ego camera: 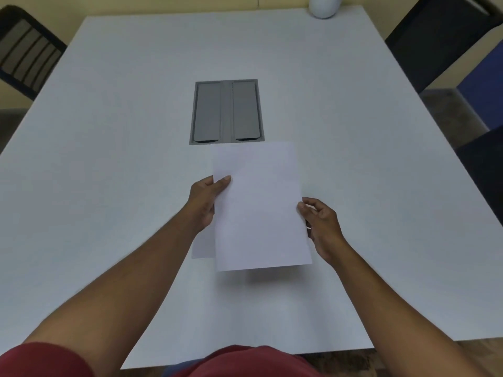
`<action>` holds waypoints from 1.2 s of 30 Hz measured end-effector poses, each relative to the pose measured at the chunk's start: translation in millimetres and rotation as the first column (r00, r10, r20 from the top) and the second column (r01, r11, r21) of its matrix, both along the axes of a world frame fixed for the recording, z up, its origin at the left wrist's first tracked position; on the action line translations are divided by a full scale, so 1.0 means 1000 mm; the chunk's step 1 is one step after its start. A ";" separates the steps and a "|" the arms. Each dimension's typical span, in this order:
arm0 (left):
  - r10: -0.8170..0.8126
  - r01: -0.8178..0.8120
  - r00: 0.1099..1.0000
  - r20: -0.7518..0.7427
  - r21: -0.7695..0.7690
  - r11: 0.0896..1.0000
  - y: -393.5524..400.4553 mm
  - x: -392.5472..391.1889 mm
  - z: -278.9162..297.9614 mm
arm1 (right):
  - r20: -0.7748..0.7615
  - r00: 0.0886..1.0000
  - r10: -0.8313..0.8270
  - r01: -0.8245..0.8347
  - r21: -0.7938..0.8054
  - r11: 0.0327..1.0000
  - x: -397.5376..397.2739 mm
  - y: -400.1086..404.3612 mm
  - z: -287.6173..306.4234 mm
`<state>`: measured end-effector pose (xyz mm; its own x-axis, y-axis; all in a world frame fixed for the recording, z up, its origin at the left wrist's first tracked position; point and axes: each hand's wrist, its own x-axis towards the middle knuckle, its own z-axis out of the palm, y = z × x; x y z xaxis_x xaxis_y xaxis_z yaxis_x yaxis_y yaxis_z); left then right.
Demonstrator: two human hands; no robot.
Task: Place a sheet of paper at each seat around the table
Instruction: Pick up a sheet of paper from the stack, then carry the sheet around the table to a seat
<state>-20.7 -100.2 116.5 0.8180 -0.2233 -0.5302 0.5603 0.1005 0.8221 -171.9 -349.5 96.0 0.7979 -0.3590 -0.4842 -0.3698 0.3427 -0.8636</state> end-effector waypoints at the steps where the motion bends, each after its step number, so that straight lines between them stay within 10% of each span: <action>1: 0.001 0.000 1.000 0.003 -0.021 1.000 -0.004 -0.001 0.004 | -0.002 1.000 0.021 -0.021 -0.005 1.000 -0.006 -0.001 0.005; 7: -0.019 0.020 1.000 0.018 -0.082 0.996 -0.017 -0.001 0.014 | -0.033 0.993 0.110 -0.111 -0.036 0.993 -0.048 0.005 0.011; 19: -0.175 0.169 0.984 -0.016 -0.196 0.966 -0.073 -0.021 0.018 | -0.019 0.964 -0.263 0.258 -0.138 0.956 -0.116 0.015 0.042; 36: -0.562 0.580 0.812 0.157 -0.117 0.806 -0.302 -0.186 0.067 | 0.126 0.678 -0.725 0.734 -0.059 0.676 -0.316 -0.101 0.061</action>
